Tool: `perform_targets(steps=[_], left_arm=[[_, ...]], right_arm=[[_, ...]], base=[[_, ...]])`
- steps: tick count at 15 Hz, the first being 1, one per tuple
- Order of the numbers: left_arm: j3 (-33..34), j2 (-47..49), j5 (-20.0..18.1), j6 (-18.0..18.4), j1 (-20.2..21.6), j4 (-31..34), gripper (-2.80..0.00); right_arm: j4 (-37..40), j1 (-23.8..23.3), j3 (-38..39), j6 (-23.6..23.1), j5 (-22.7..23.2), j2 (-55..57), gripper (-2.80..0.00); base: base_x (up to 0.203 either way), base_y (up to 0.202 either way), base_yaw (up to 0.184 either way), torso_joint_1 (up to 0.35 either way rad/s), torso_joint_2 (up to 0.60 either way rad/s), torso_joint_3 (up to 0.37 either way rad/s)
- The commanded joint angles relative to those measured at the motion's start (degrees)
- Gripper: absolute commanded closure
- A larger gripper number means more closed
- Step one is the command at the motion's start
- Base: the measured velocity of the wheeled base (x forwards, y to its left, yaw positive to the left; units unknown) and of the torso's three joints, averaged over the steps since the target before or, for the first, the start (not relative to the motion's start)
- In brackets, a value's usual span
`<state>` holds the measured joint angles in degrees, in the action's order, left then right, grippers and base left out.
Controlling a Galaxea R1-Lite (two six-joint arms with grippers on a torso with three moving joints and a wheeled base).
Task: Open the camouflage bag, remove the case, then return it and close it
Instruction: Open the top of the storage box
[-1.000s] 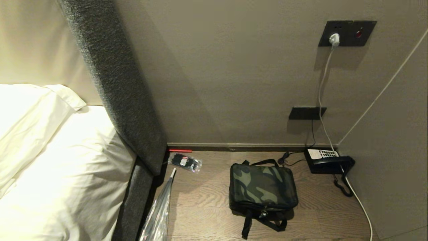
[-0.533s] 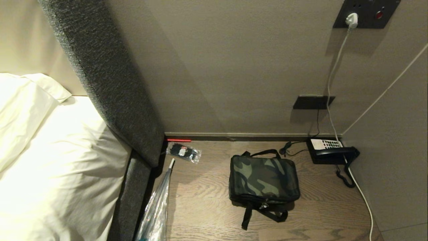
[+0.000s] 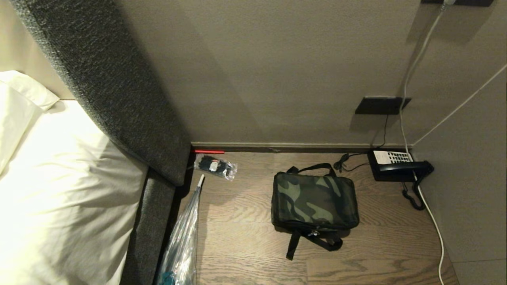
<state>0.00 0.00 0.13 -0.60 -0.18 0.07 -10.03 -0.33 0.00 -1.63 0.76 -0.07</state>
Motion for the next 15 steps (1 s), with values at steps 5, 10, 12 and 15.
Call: perform_targets(steps=[5, 10, 12, 15], left_arm=[[0.0, 0.0, 0.0, 0.0, 0.0, 0.0, 0.0], [0.1, 0.0, 0.0, -0.1, 0.0, 0.0, 0.0], [0.0, 0.0, 0.0, 0.0, 0.0, 0.0, 0.0], [0.0, 0.0, 0.0, 0.2, 0.0, 0.0, 0.0]], right_arm=[[-0.1, 0.0, 2.3, 0.0, 0.0, 0.1, 0.0], [-0.1, 0.0, 2.3, 0.0, 0.0, 0.1, 0.0], [-0.1, 0.0, 2.3, 0.0, 0.0, 0.1, 0.0], [-0.1, 0.0, 2.3, 0.0, 0.0, 0.1, 0.0]], base=[[0.0, 0.0, 0.0, 0.002, 0.0, -0.197], [0.0, 0.0, 0.0, 0.002, 0.0, -0.198], [0.0, 0.0, 0.0, 0.002, 0.0, -0.195], [0.0, 0.0, 0.0, 0.002, 0.0, -0.196]])
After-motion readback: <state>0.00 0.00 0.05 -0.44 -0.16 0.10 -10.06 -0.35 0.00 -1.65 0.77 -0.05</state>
